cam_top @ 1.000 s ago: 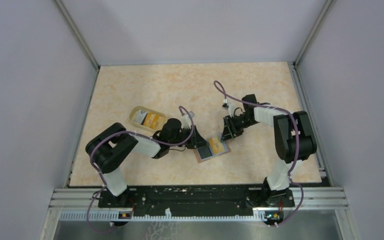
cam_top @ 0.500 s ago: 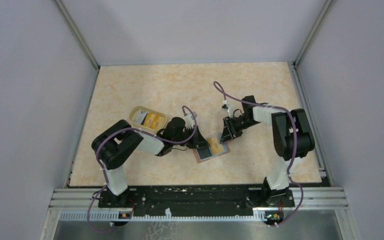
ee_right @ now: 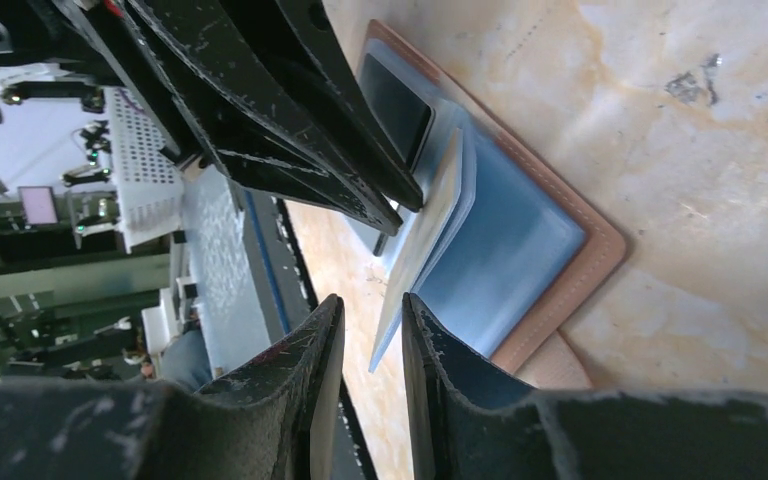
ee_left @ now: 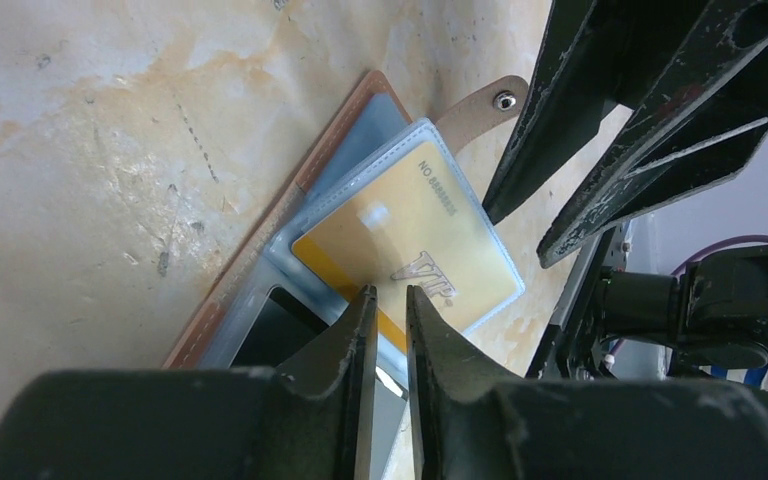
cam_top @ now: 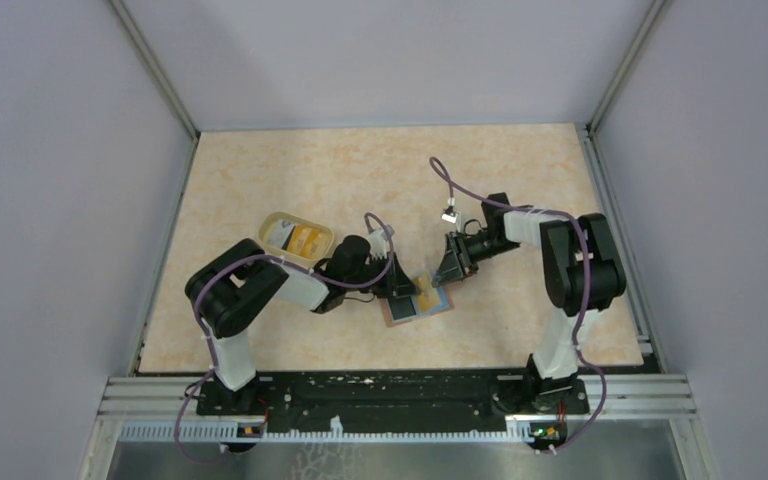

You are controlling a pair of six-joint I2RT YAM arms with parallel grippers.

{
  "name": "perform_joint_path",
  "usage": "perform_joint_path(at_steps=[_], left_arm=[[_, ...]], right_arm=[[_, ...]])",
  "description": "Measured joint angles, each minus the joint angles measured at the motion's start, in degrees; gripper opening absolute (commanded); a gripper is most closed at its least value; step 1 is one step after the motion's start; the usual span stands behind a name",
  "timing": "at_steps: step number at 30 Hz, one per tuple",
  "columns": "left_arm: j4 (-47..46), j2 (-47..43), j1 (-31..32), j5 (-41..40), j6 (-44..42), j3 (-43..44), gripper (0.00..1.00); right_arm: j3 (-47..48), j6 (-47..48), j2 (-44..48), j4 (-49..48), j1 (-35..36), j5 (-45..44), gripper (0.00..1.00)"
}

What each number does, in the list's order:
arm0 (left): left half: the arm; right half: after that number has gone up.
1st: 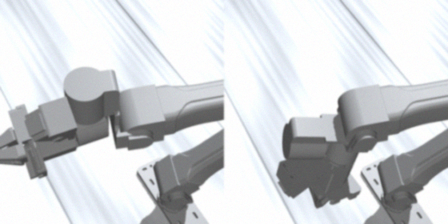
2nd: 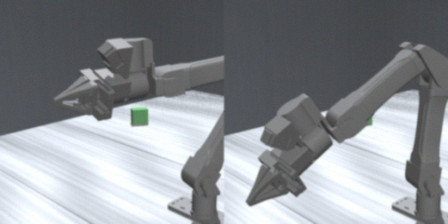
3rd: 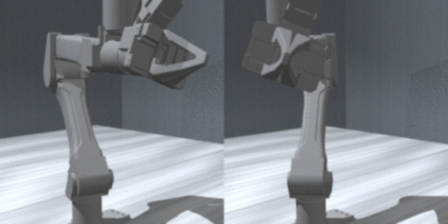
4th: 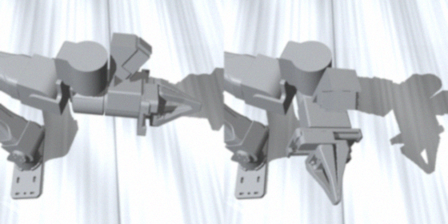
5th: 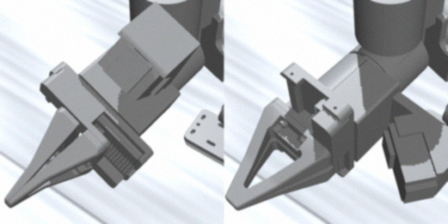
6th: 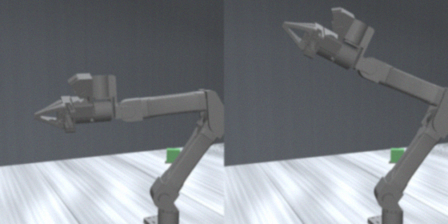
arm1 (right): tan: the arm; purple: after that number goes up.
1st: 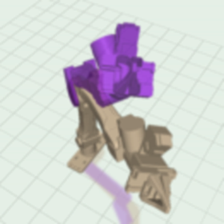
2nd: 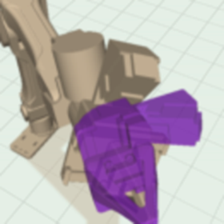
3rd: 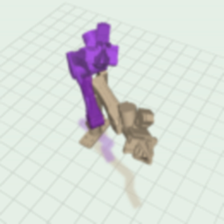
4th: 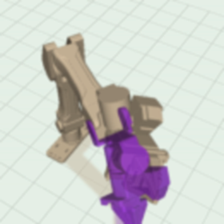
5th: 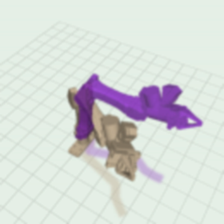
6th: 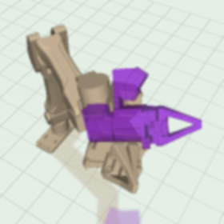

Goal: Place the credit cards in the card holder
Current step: Insert the credit card into the card holder.

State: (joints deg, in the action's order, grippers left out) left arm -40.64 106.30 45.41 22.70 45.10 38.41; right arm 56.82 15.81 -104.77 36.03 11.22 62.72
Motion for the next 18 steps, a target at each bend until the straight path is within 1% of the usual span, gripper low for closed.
perform_joint_path(at_steps=[2,6,8,10,15,18], left_arm=[[-0.9,0.0,0.0,0.2,0.0,-0.4,0.28],[-3.1,-0.1,0.0,0.8,0.0,-1.7,0.47],[-4.7,-0.3,0.0,1.2,0.2,-2.6,0.53],[-6.2,-0.6,0.0,1.4,0.3,-3.2,0.56],[-9.2,-0.8,0.0,1.6,0.4,-4.8,0.58],[-10.7,-1.0,0.0,1.5,0.4,-5.6,0.64]], right_arm=[[0.0,-0.5,-0.3,-0.1,0.0,1.2,0.28],[-0.2,-2.2,-0.9,-0.7,0.0,2.6,0.29],[-0.2,-3.2,-1.1,-1.3,0.0,3.1,0.29],[-0.3,-4.3,-1.5,-2.4,0.0,3.8,0.31],[-1.1,-6.5,-3.1,-4.1,0.0,5.3,0.34],[-1.3,-7.0,-3.7,-4.4,0.0,6.3,0.35]])
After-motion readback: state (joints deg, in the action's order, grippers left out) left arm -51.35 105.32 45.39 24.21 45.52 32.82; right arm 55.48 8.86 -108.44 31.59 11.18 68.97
